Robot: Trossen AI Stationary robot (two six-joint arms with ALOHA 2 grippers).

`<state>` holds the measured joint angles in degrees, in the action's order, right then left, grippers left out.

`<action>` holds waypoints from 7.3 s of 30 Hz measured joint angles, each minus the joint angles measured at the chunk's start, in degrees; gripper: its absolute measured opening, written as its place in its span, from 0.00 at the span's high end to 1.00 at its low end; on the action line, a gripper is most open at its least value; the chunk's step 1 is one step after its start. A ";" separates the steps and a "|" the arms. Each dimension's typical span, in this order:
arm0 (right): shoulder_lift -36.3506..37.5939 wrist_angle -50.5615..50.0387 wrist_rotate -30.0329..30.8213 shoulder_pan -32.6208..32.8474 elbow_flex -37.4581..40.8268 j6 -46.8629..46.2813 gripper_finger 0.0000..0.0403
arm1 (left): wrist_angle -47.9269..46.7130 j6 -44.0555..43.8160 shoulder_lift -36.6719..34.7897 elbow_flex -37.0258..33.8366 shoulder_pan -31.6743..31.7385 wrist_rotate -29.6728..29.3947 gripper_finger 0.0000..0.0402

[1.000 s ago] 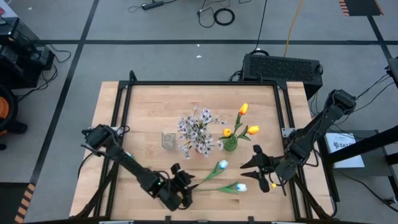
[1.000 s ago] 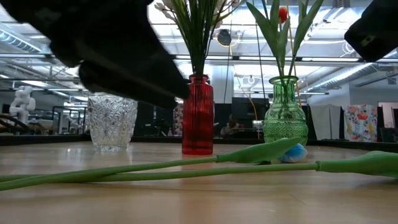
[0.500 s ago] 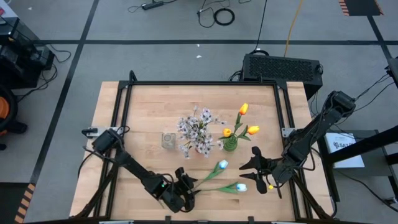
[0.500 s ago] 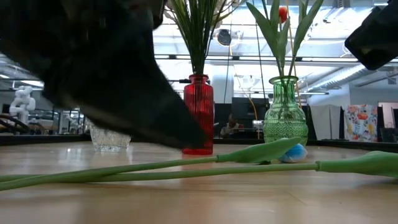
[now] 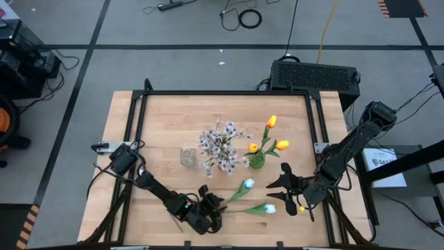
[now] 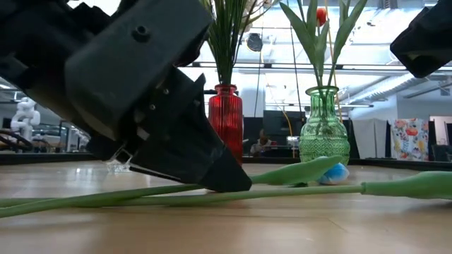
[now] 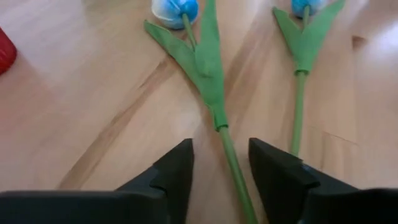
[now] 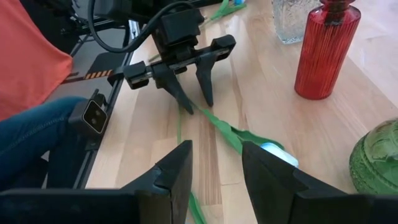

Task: Sort flowers into vase by color
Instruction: Put the middle white tulip into the transparent vase

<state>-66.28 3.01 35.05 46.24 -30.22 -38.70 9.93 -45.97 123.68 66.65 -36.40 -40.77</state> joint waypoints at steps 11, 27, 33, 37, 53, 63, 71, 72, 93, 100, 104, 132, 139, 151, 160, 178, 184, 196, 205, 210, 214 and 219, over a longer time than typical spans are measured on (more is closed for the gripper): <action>0.00 0.00 0.02 0.00 0.00 0.22 0.67 | -1.42 1.51 -0.02 0.00 0.28 1.65 0.97; 0.02 0.00 1.06 0.00 0.00 -0.04 0.67 | -2.16 20.96 -14.14 -0.11 -4.00 2.85 0.99; 0.04 0.96 3.75 0.00 0.00 0.26 0.67 | 1.45 32.63 -20.77 -0.11 -6.76 1.68 0.99; -0.14 4.05 4.02 0.00 0.00 1.54 0.67 | 8.06 40.65 -23.47 -0.11 -8.48 1.38 0.99; -0.35 25.51 -0.79 4.88 0.00 16.55 0.67 | 44.81 65.05 -23.57 -0.09 -9.18 4.84 0.97; -11.04 58.47 -0.61 4.39 -0.28 38.42 0.66 | 69.51 74.98 -17.17 -0.09 -4.35 22.60 0.97; -25.80 57.63 -0.47 -0.17 -15.70 46.08 0.54 | 78.80 74.84 -12.67 -0.09 -0.64 29.56 0.96; -27.38 54.94 -0.41 -0.78 -18.43 46.37 0.51 | 79.56 74.81 -12.33 -0.09 -0.41 30.12 0.96; -46.45 40.52 -0.83 -6.93 -42.29 45.38 0.48 | 76.02 71.71 -12.09 -0.07 -0.53 45.06 0.96; -46.45 41.42 -1.37 -7.32 -42.36 46.77 0.54 | 74.06 70.25 -12.09 -0.07 0.09 47.06 0.96; -46.45 41.31 -5.59 -8.31 -42.35 46.42 0.56 | 73.36 66.62 -12.09 -0.07 1.14 47.46 0.96; -44.23 37.49 -6.45 -7.86 -42.27 44.26 0.99 | 75.76 64.31 -12.15 -0.04 -0.21 44.17 0.92; -41.98 34.34 -6.04 -7.82 -42.25 40.97 1.00 | 76.61 71.27 -12.15 -0.04 -3.54 30.13 0.65; -35.19 13.24 -4.85 -7.72 -42.25 26.51 1.00 | 79.17 79.40 -14.25 0.39 -8.74 3.47 0.44; -33.55 3.29 -4.78 -7.89 -42.25 19.79 1.00 | 65.61 75.47 -18.52 3.19 -9.77 -8.62 0.44; -31.23 -1.81 -5.44 -6.69 -42.27 16.85 1.00 | 45.30 64.68 -25.38 3.72 -15.91 -18.27 0.57; -31.23 -1.65 -5.40 -6.91 -42.27 16.85 1.00 | 37.78 55.60 -25.38 3.72 -13.57 -18.32 0.60; -31.28 -3.28 -5.38 -6.91 -42.27 16.85 1.00 | 35.65 52.51 -25.38 3.72 -11.19 -13.81 0.60; -31.32 -4.16 -5.35 -6.91 -42.27 16.07 1.00 | 35.60 52.79 -25.38 3.72 -11.24 -13.87 0.75; -31.32 -4.66 -5.33 -6.91 -42.27 15.78 1.00 | 35.70 54.31 -25.38 3.69 -11.45 -14.40 0.88; -31.32 -4.66 -4.96 -6.91 -42.27 15.78 1.00 | 35.66 55.81 -25.38 3.69 -12.14 -15.65 0.97; -31.32 -4.37 -4.15 -6.91 -42.30 15.10 0.98 | 35.32 57.09 -25.82 3.67 -13.41 -16.83 0.97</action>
<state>-97.60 -1.36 30.89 39.33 -72.52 -23.60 45.26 11.11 97.86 70.32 -49.81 -57.60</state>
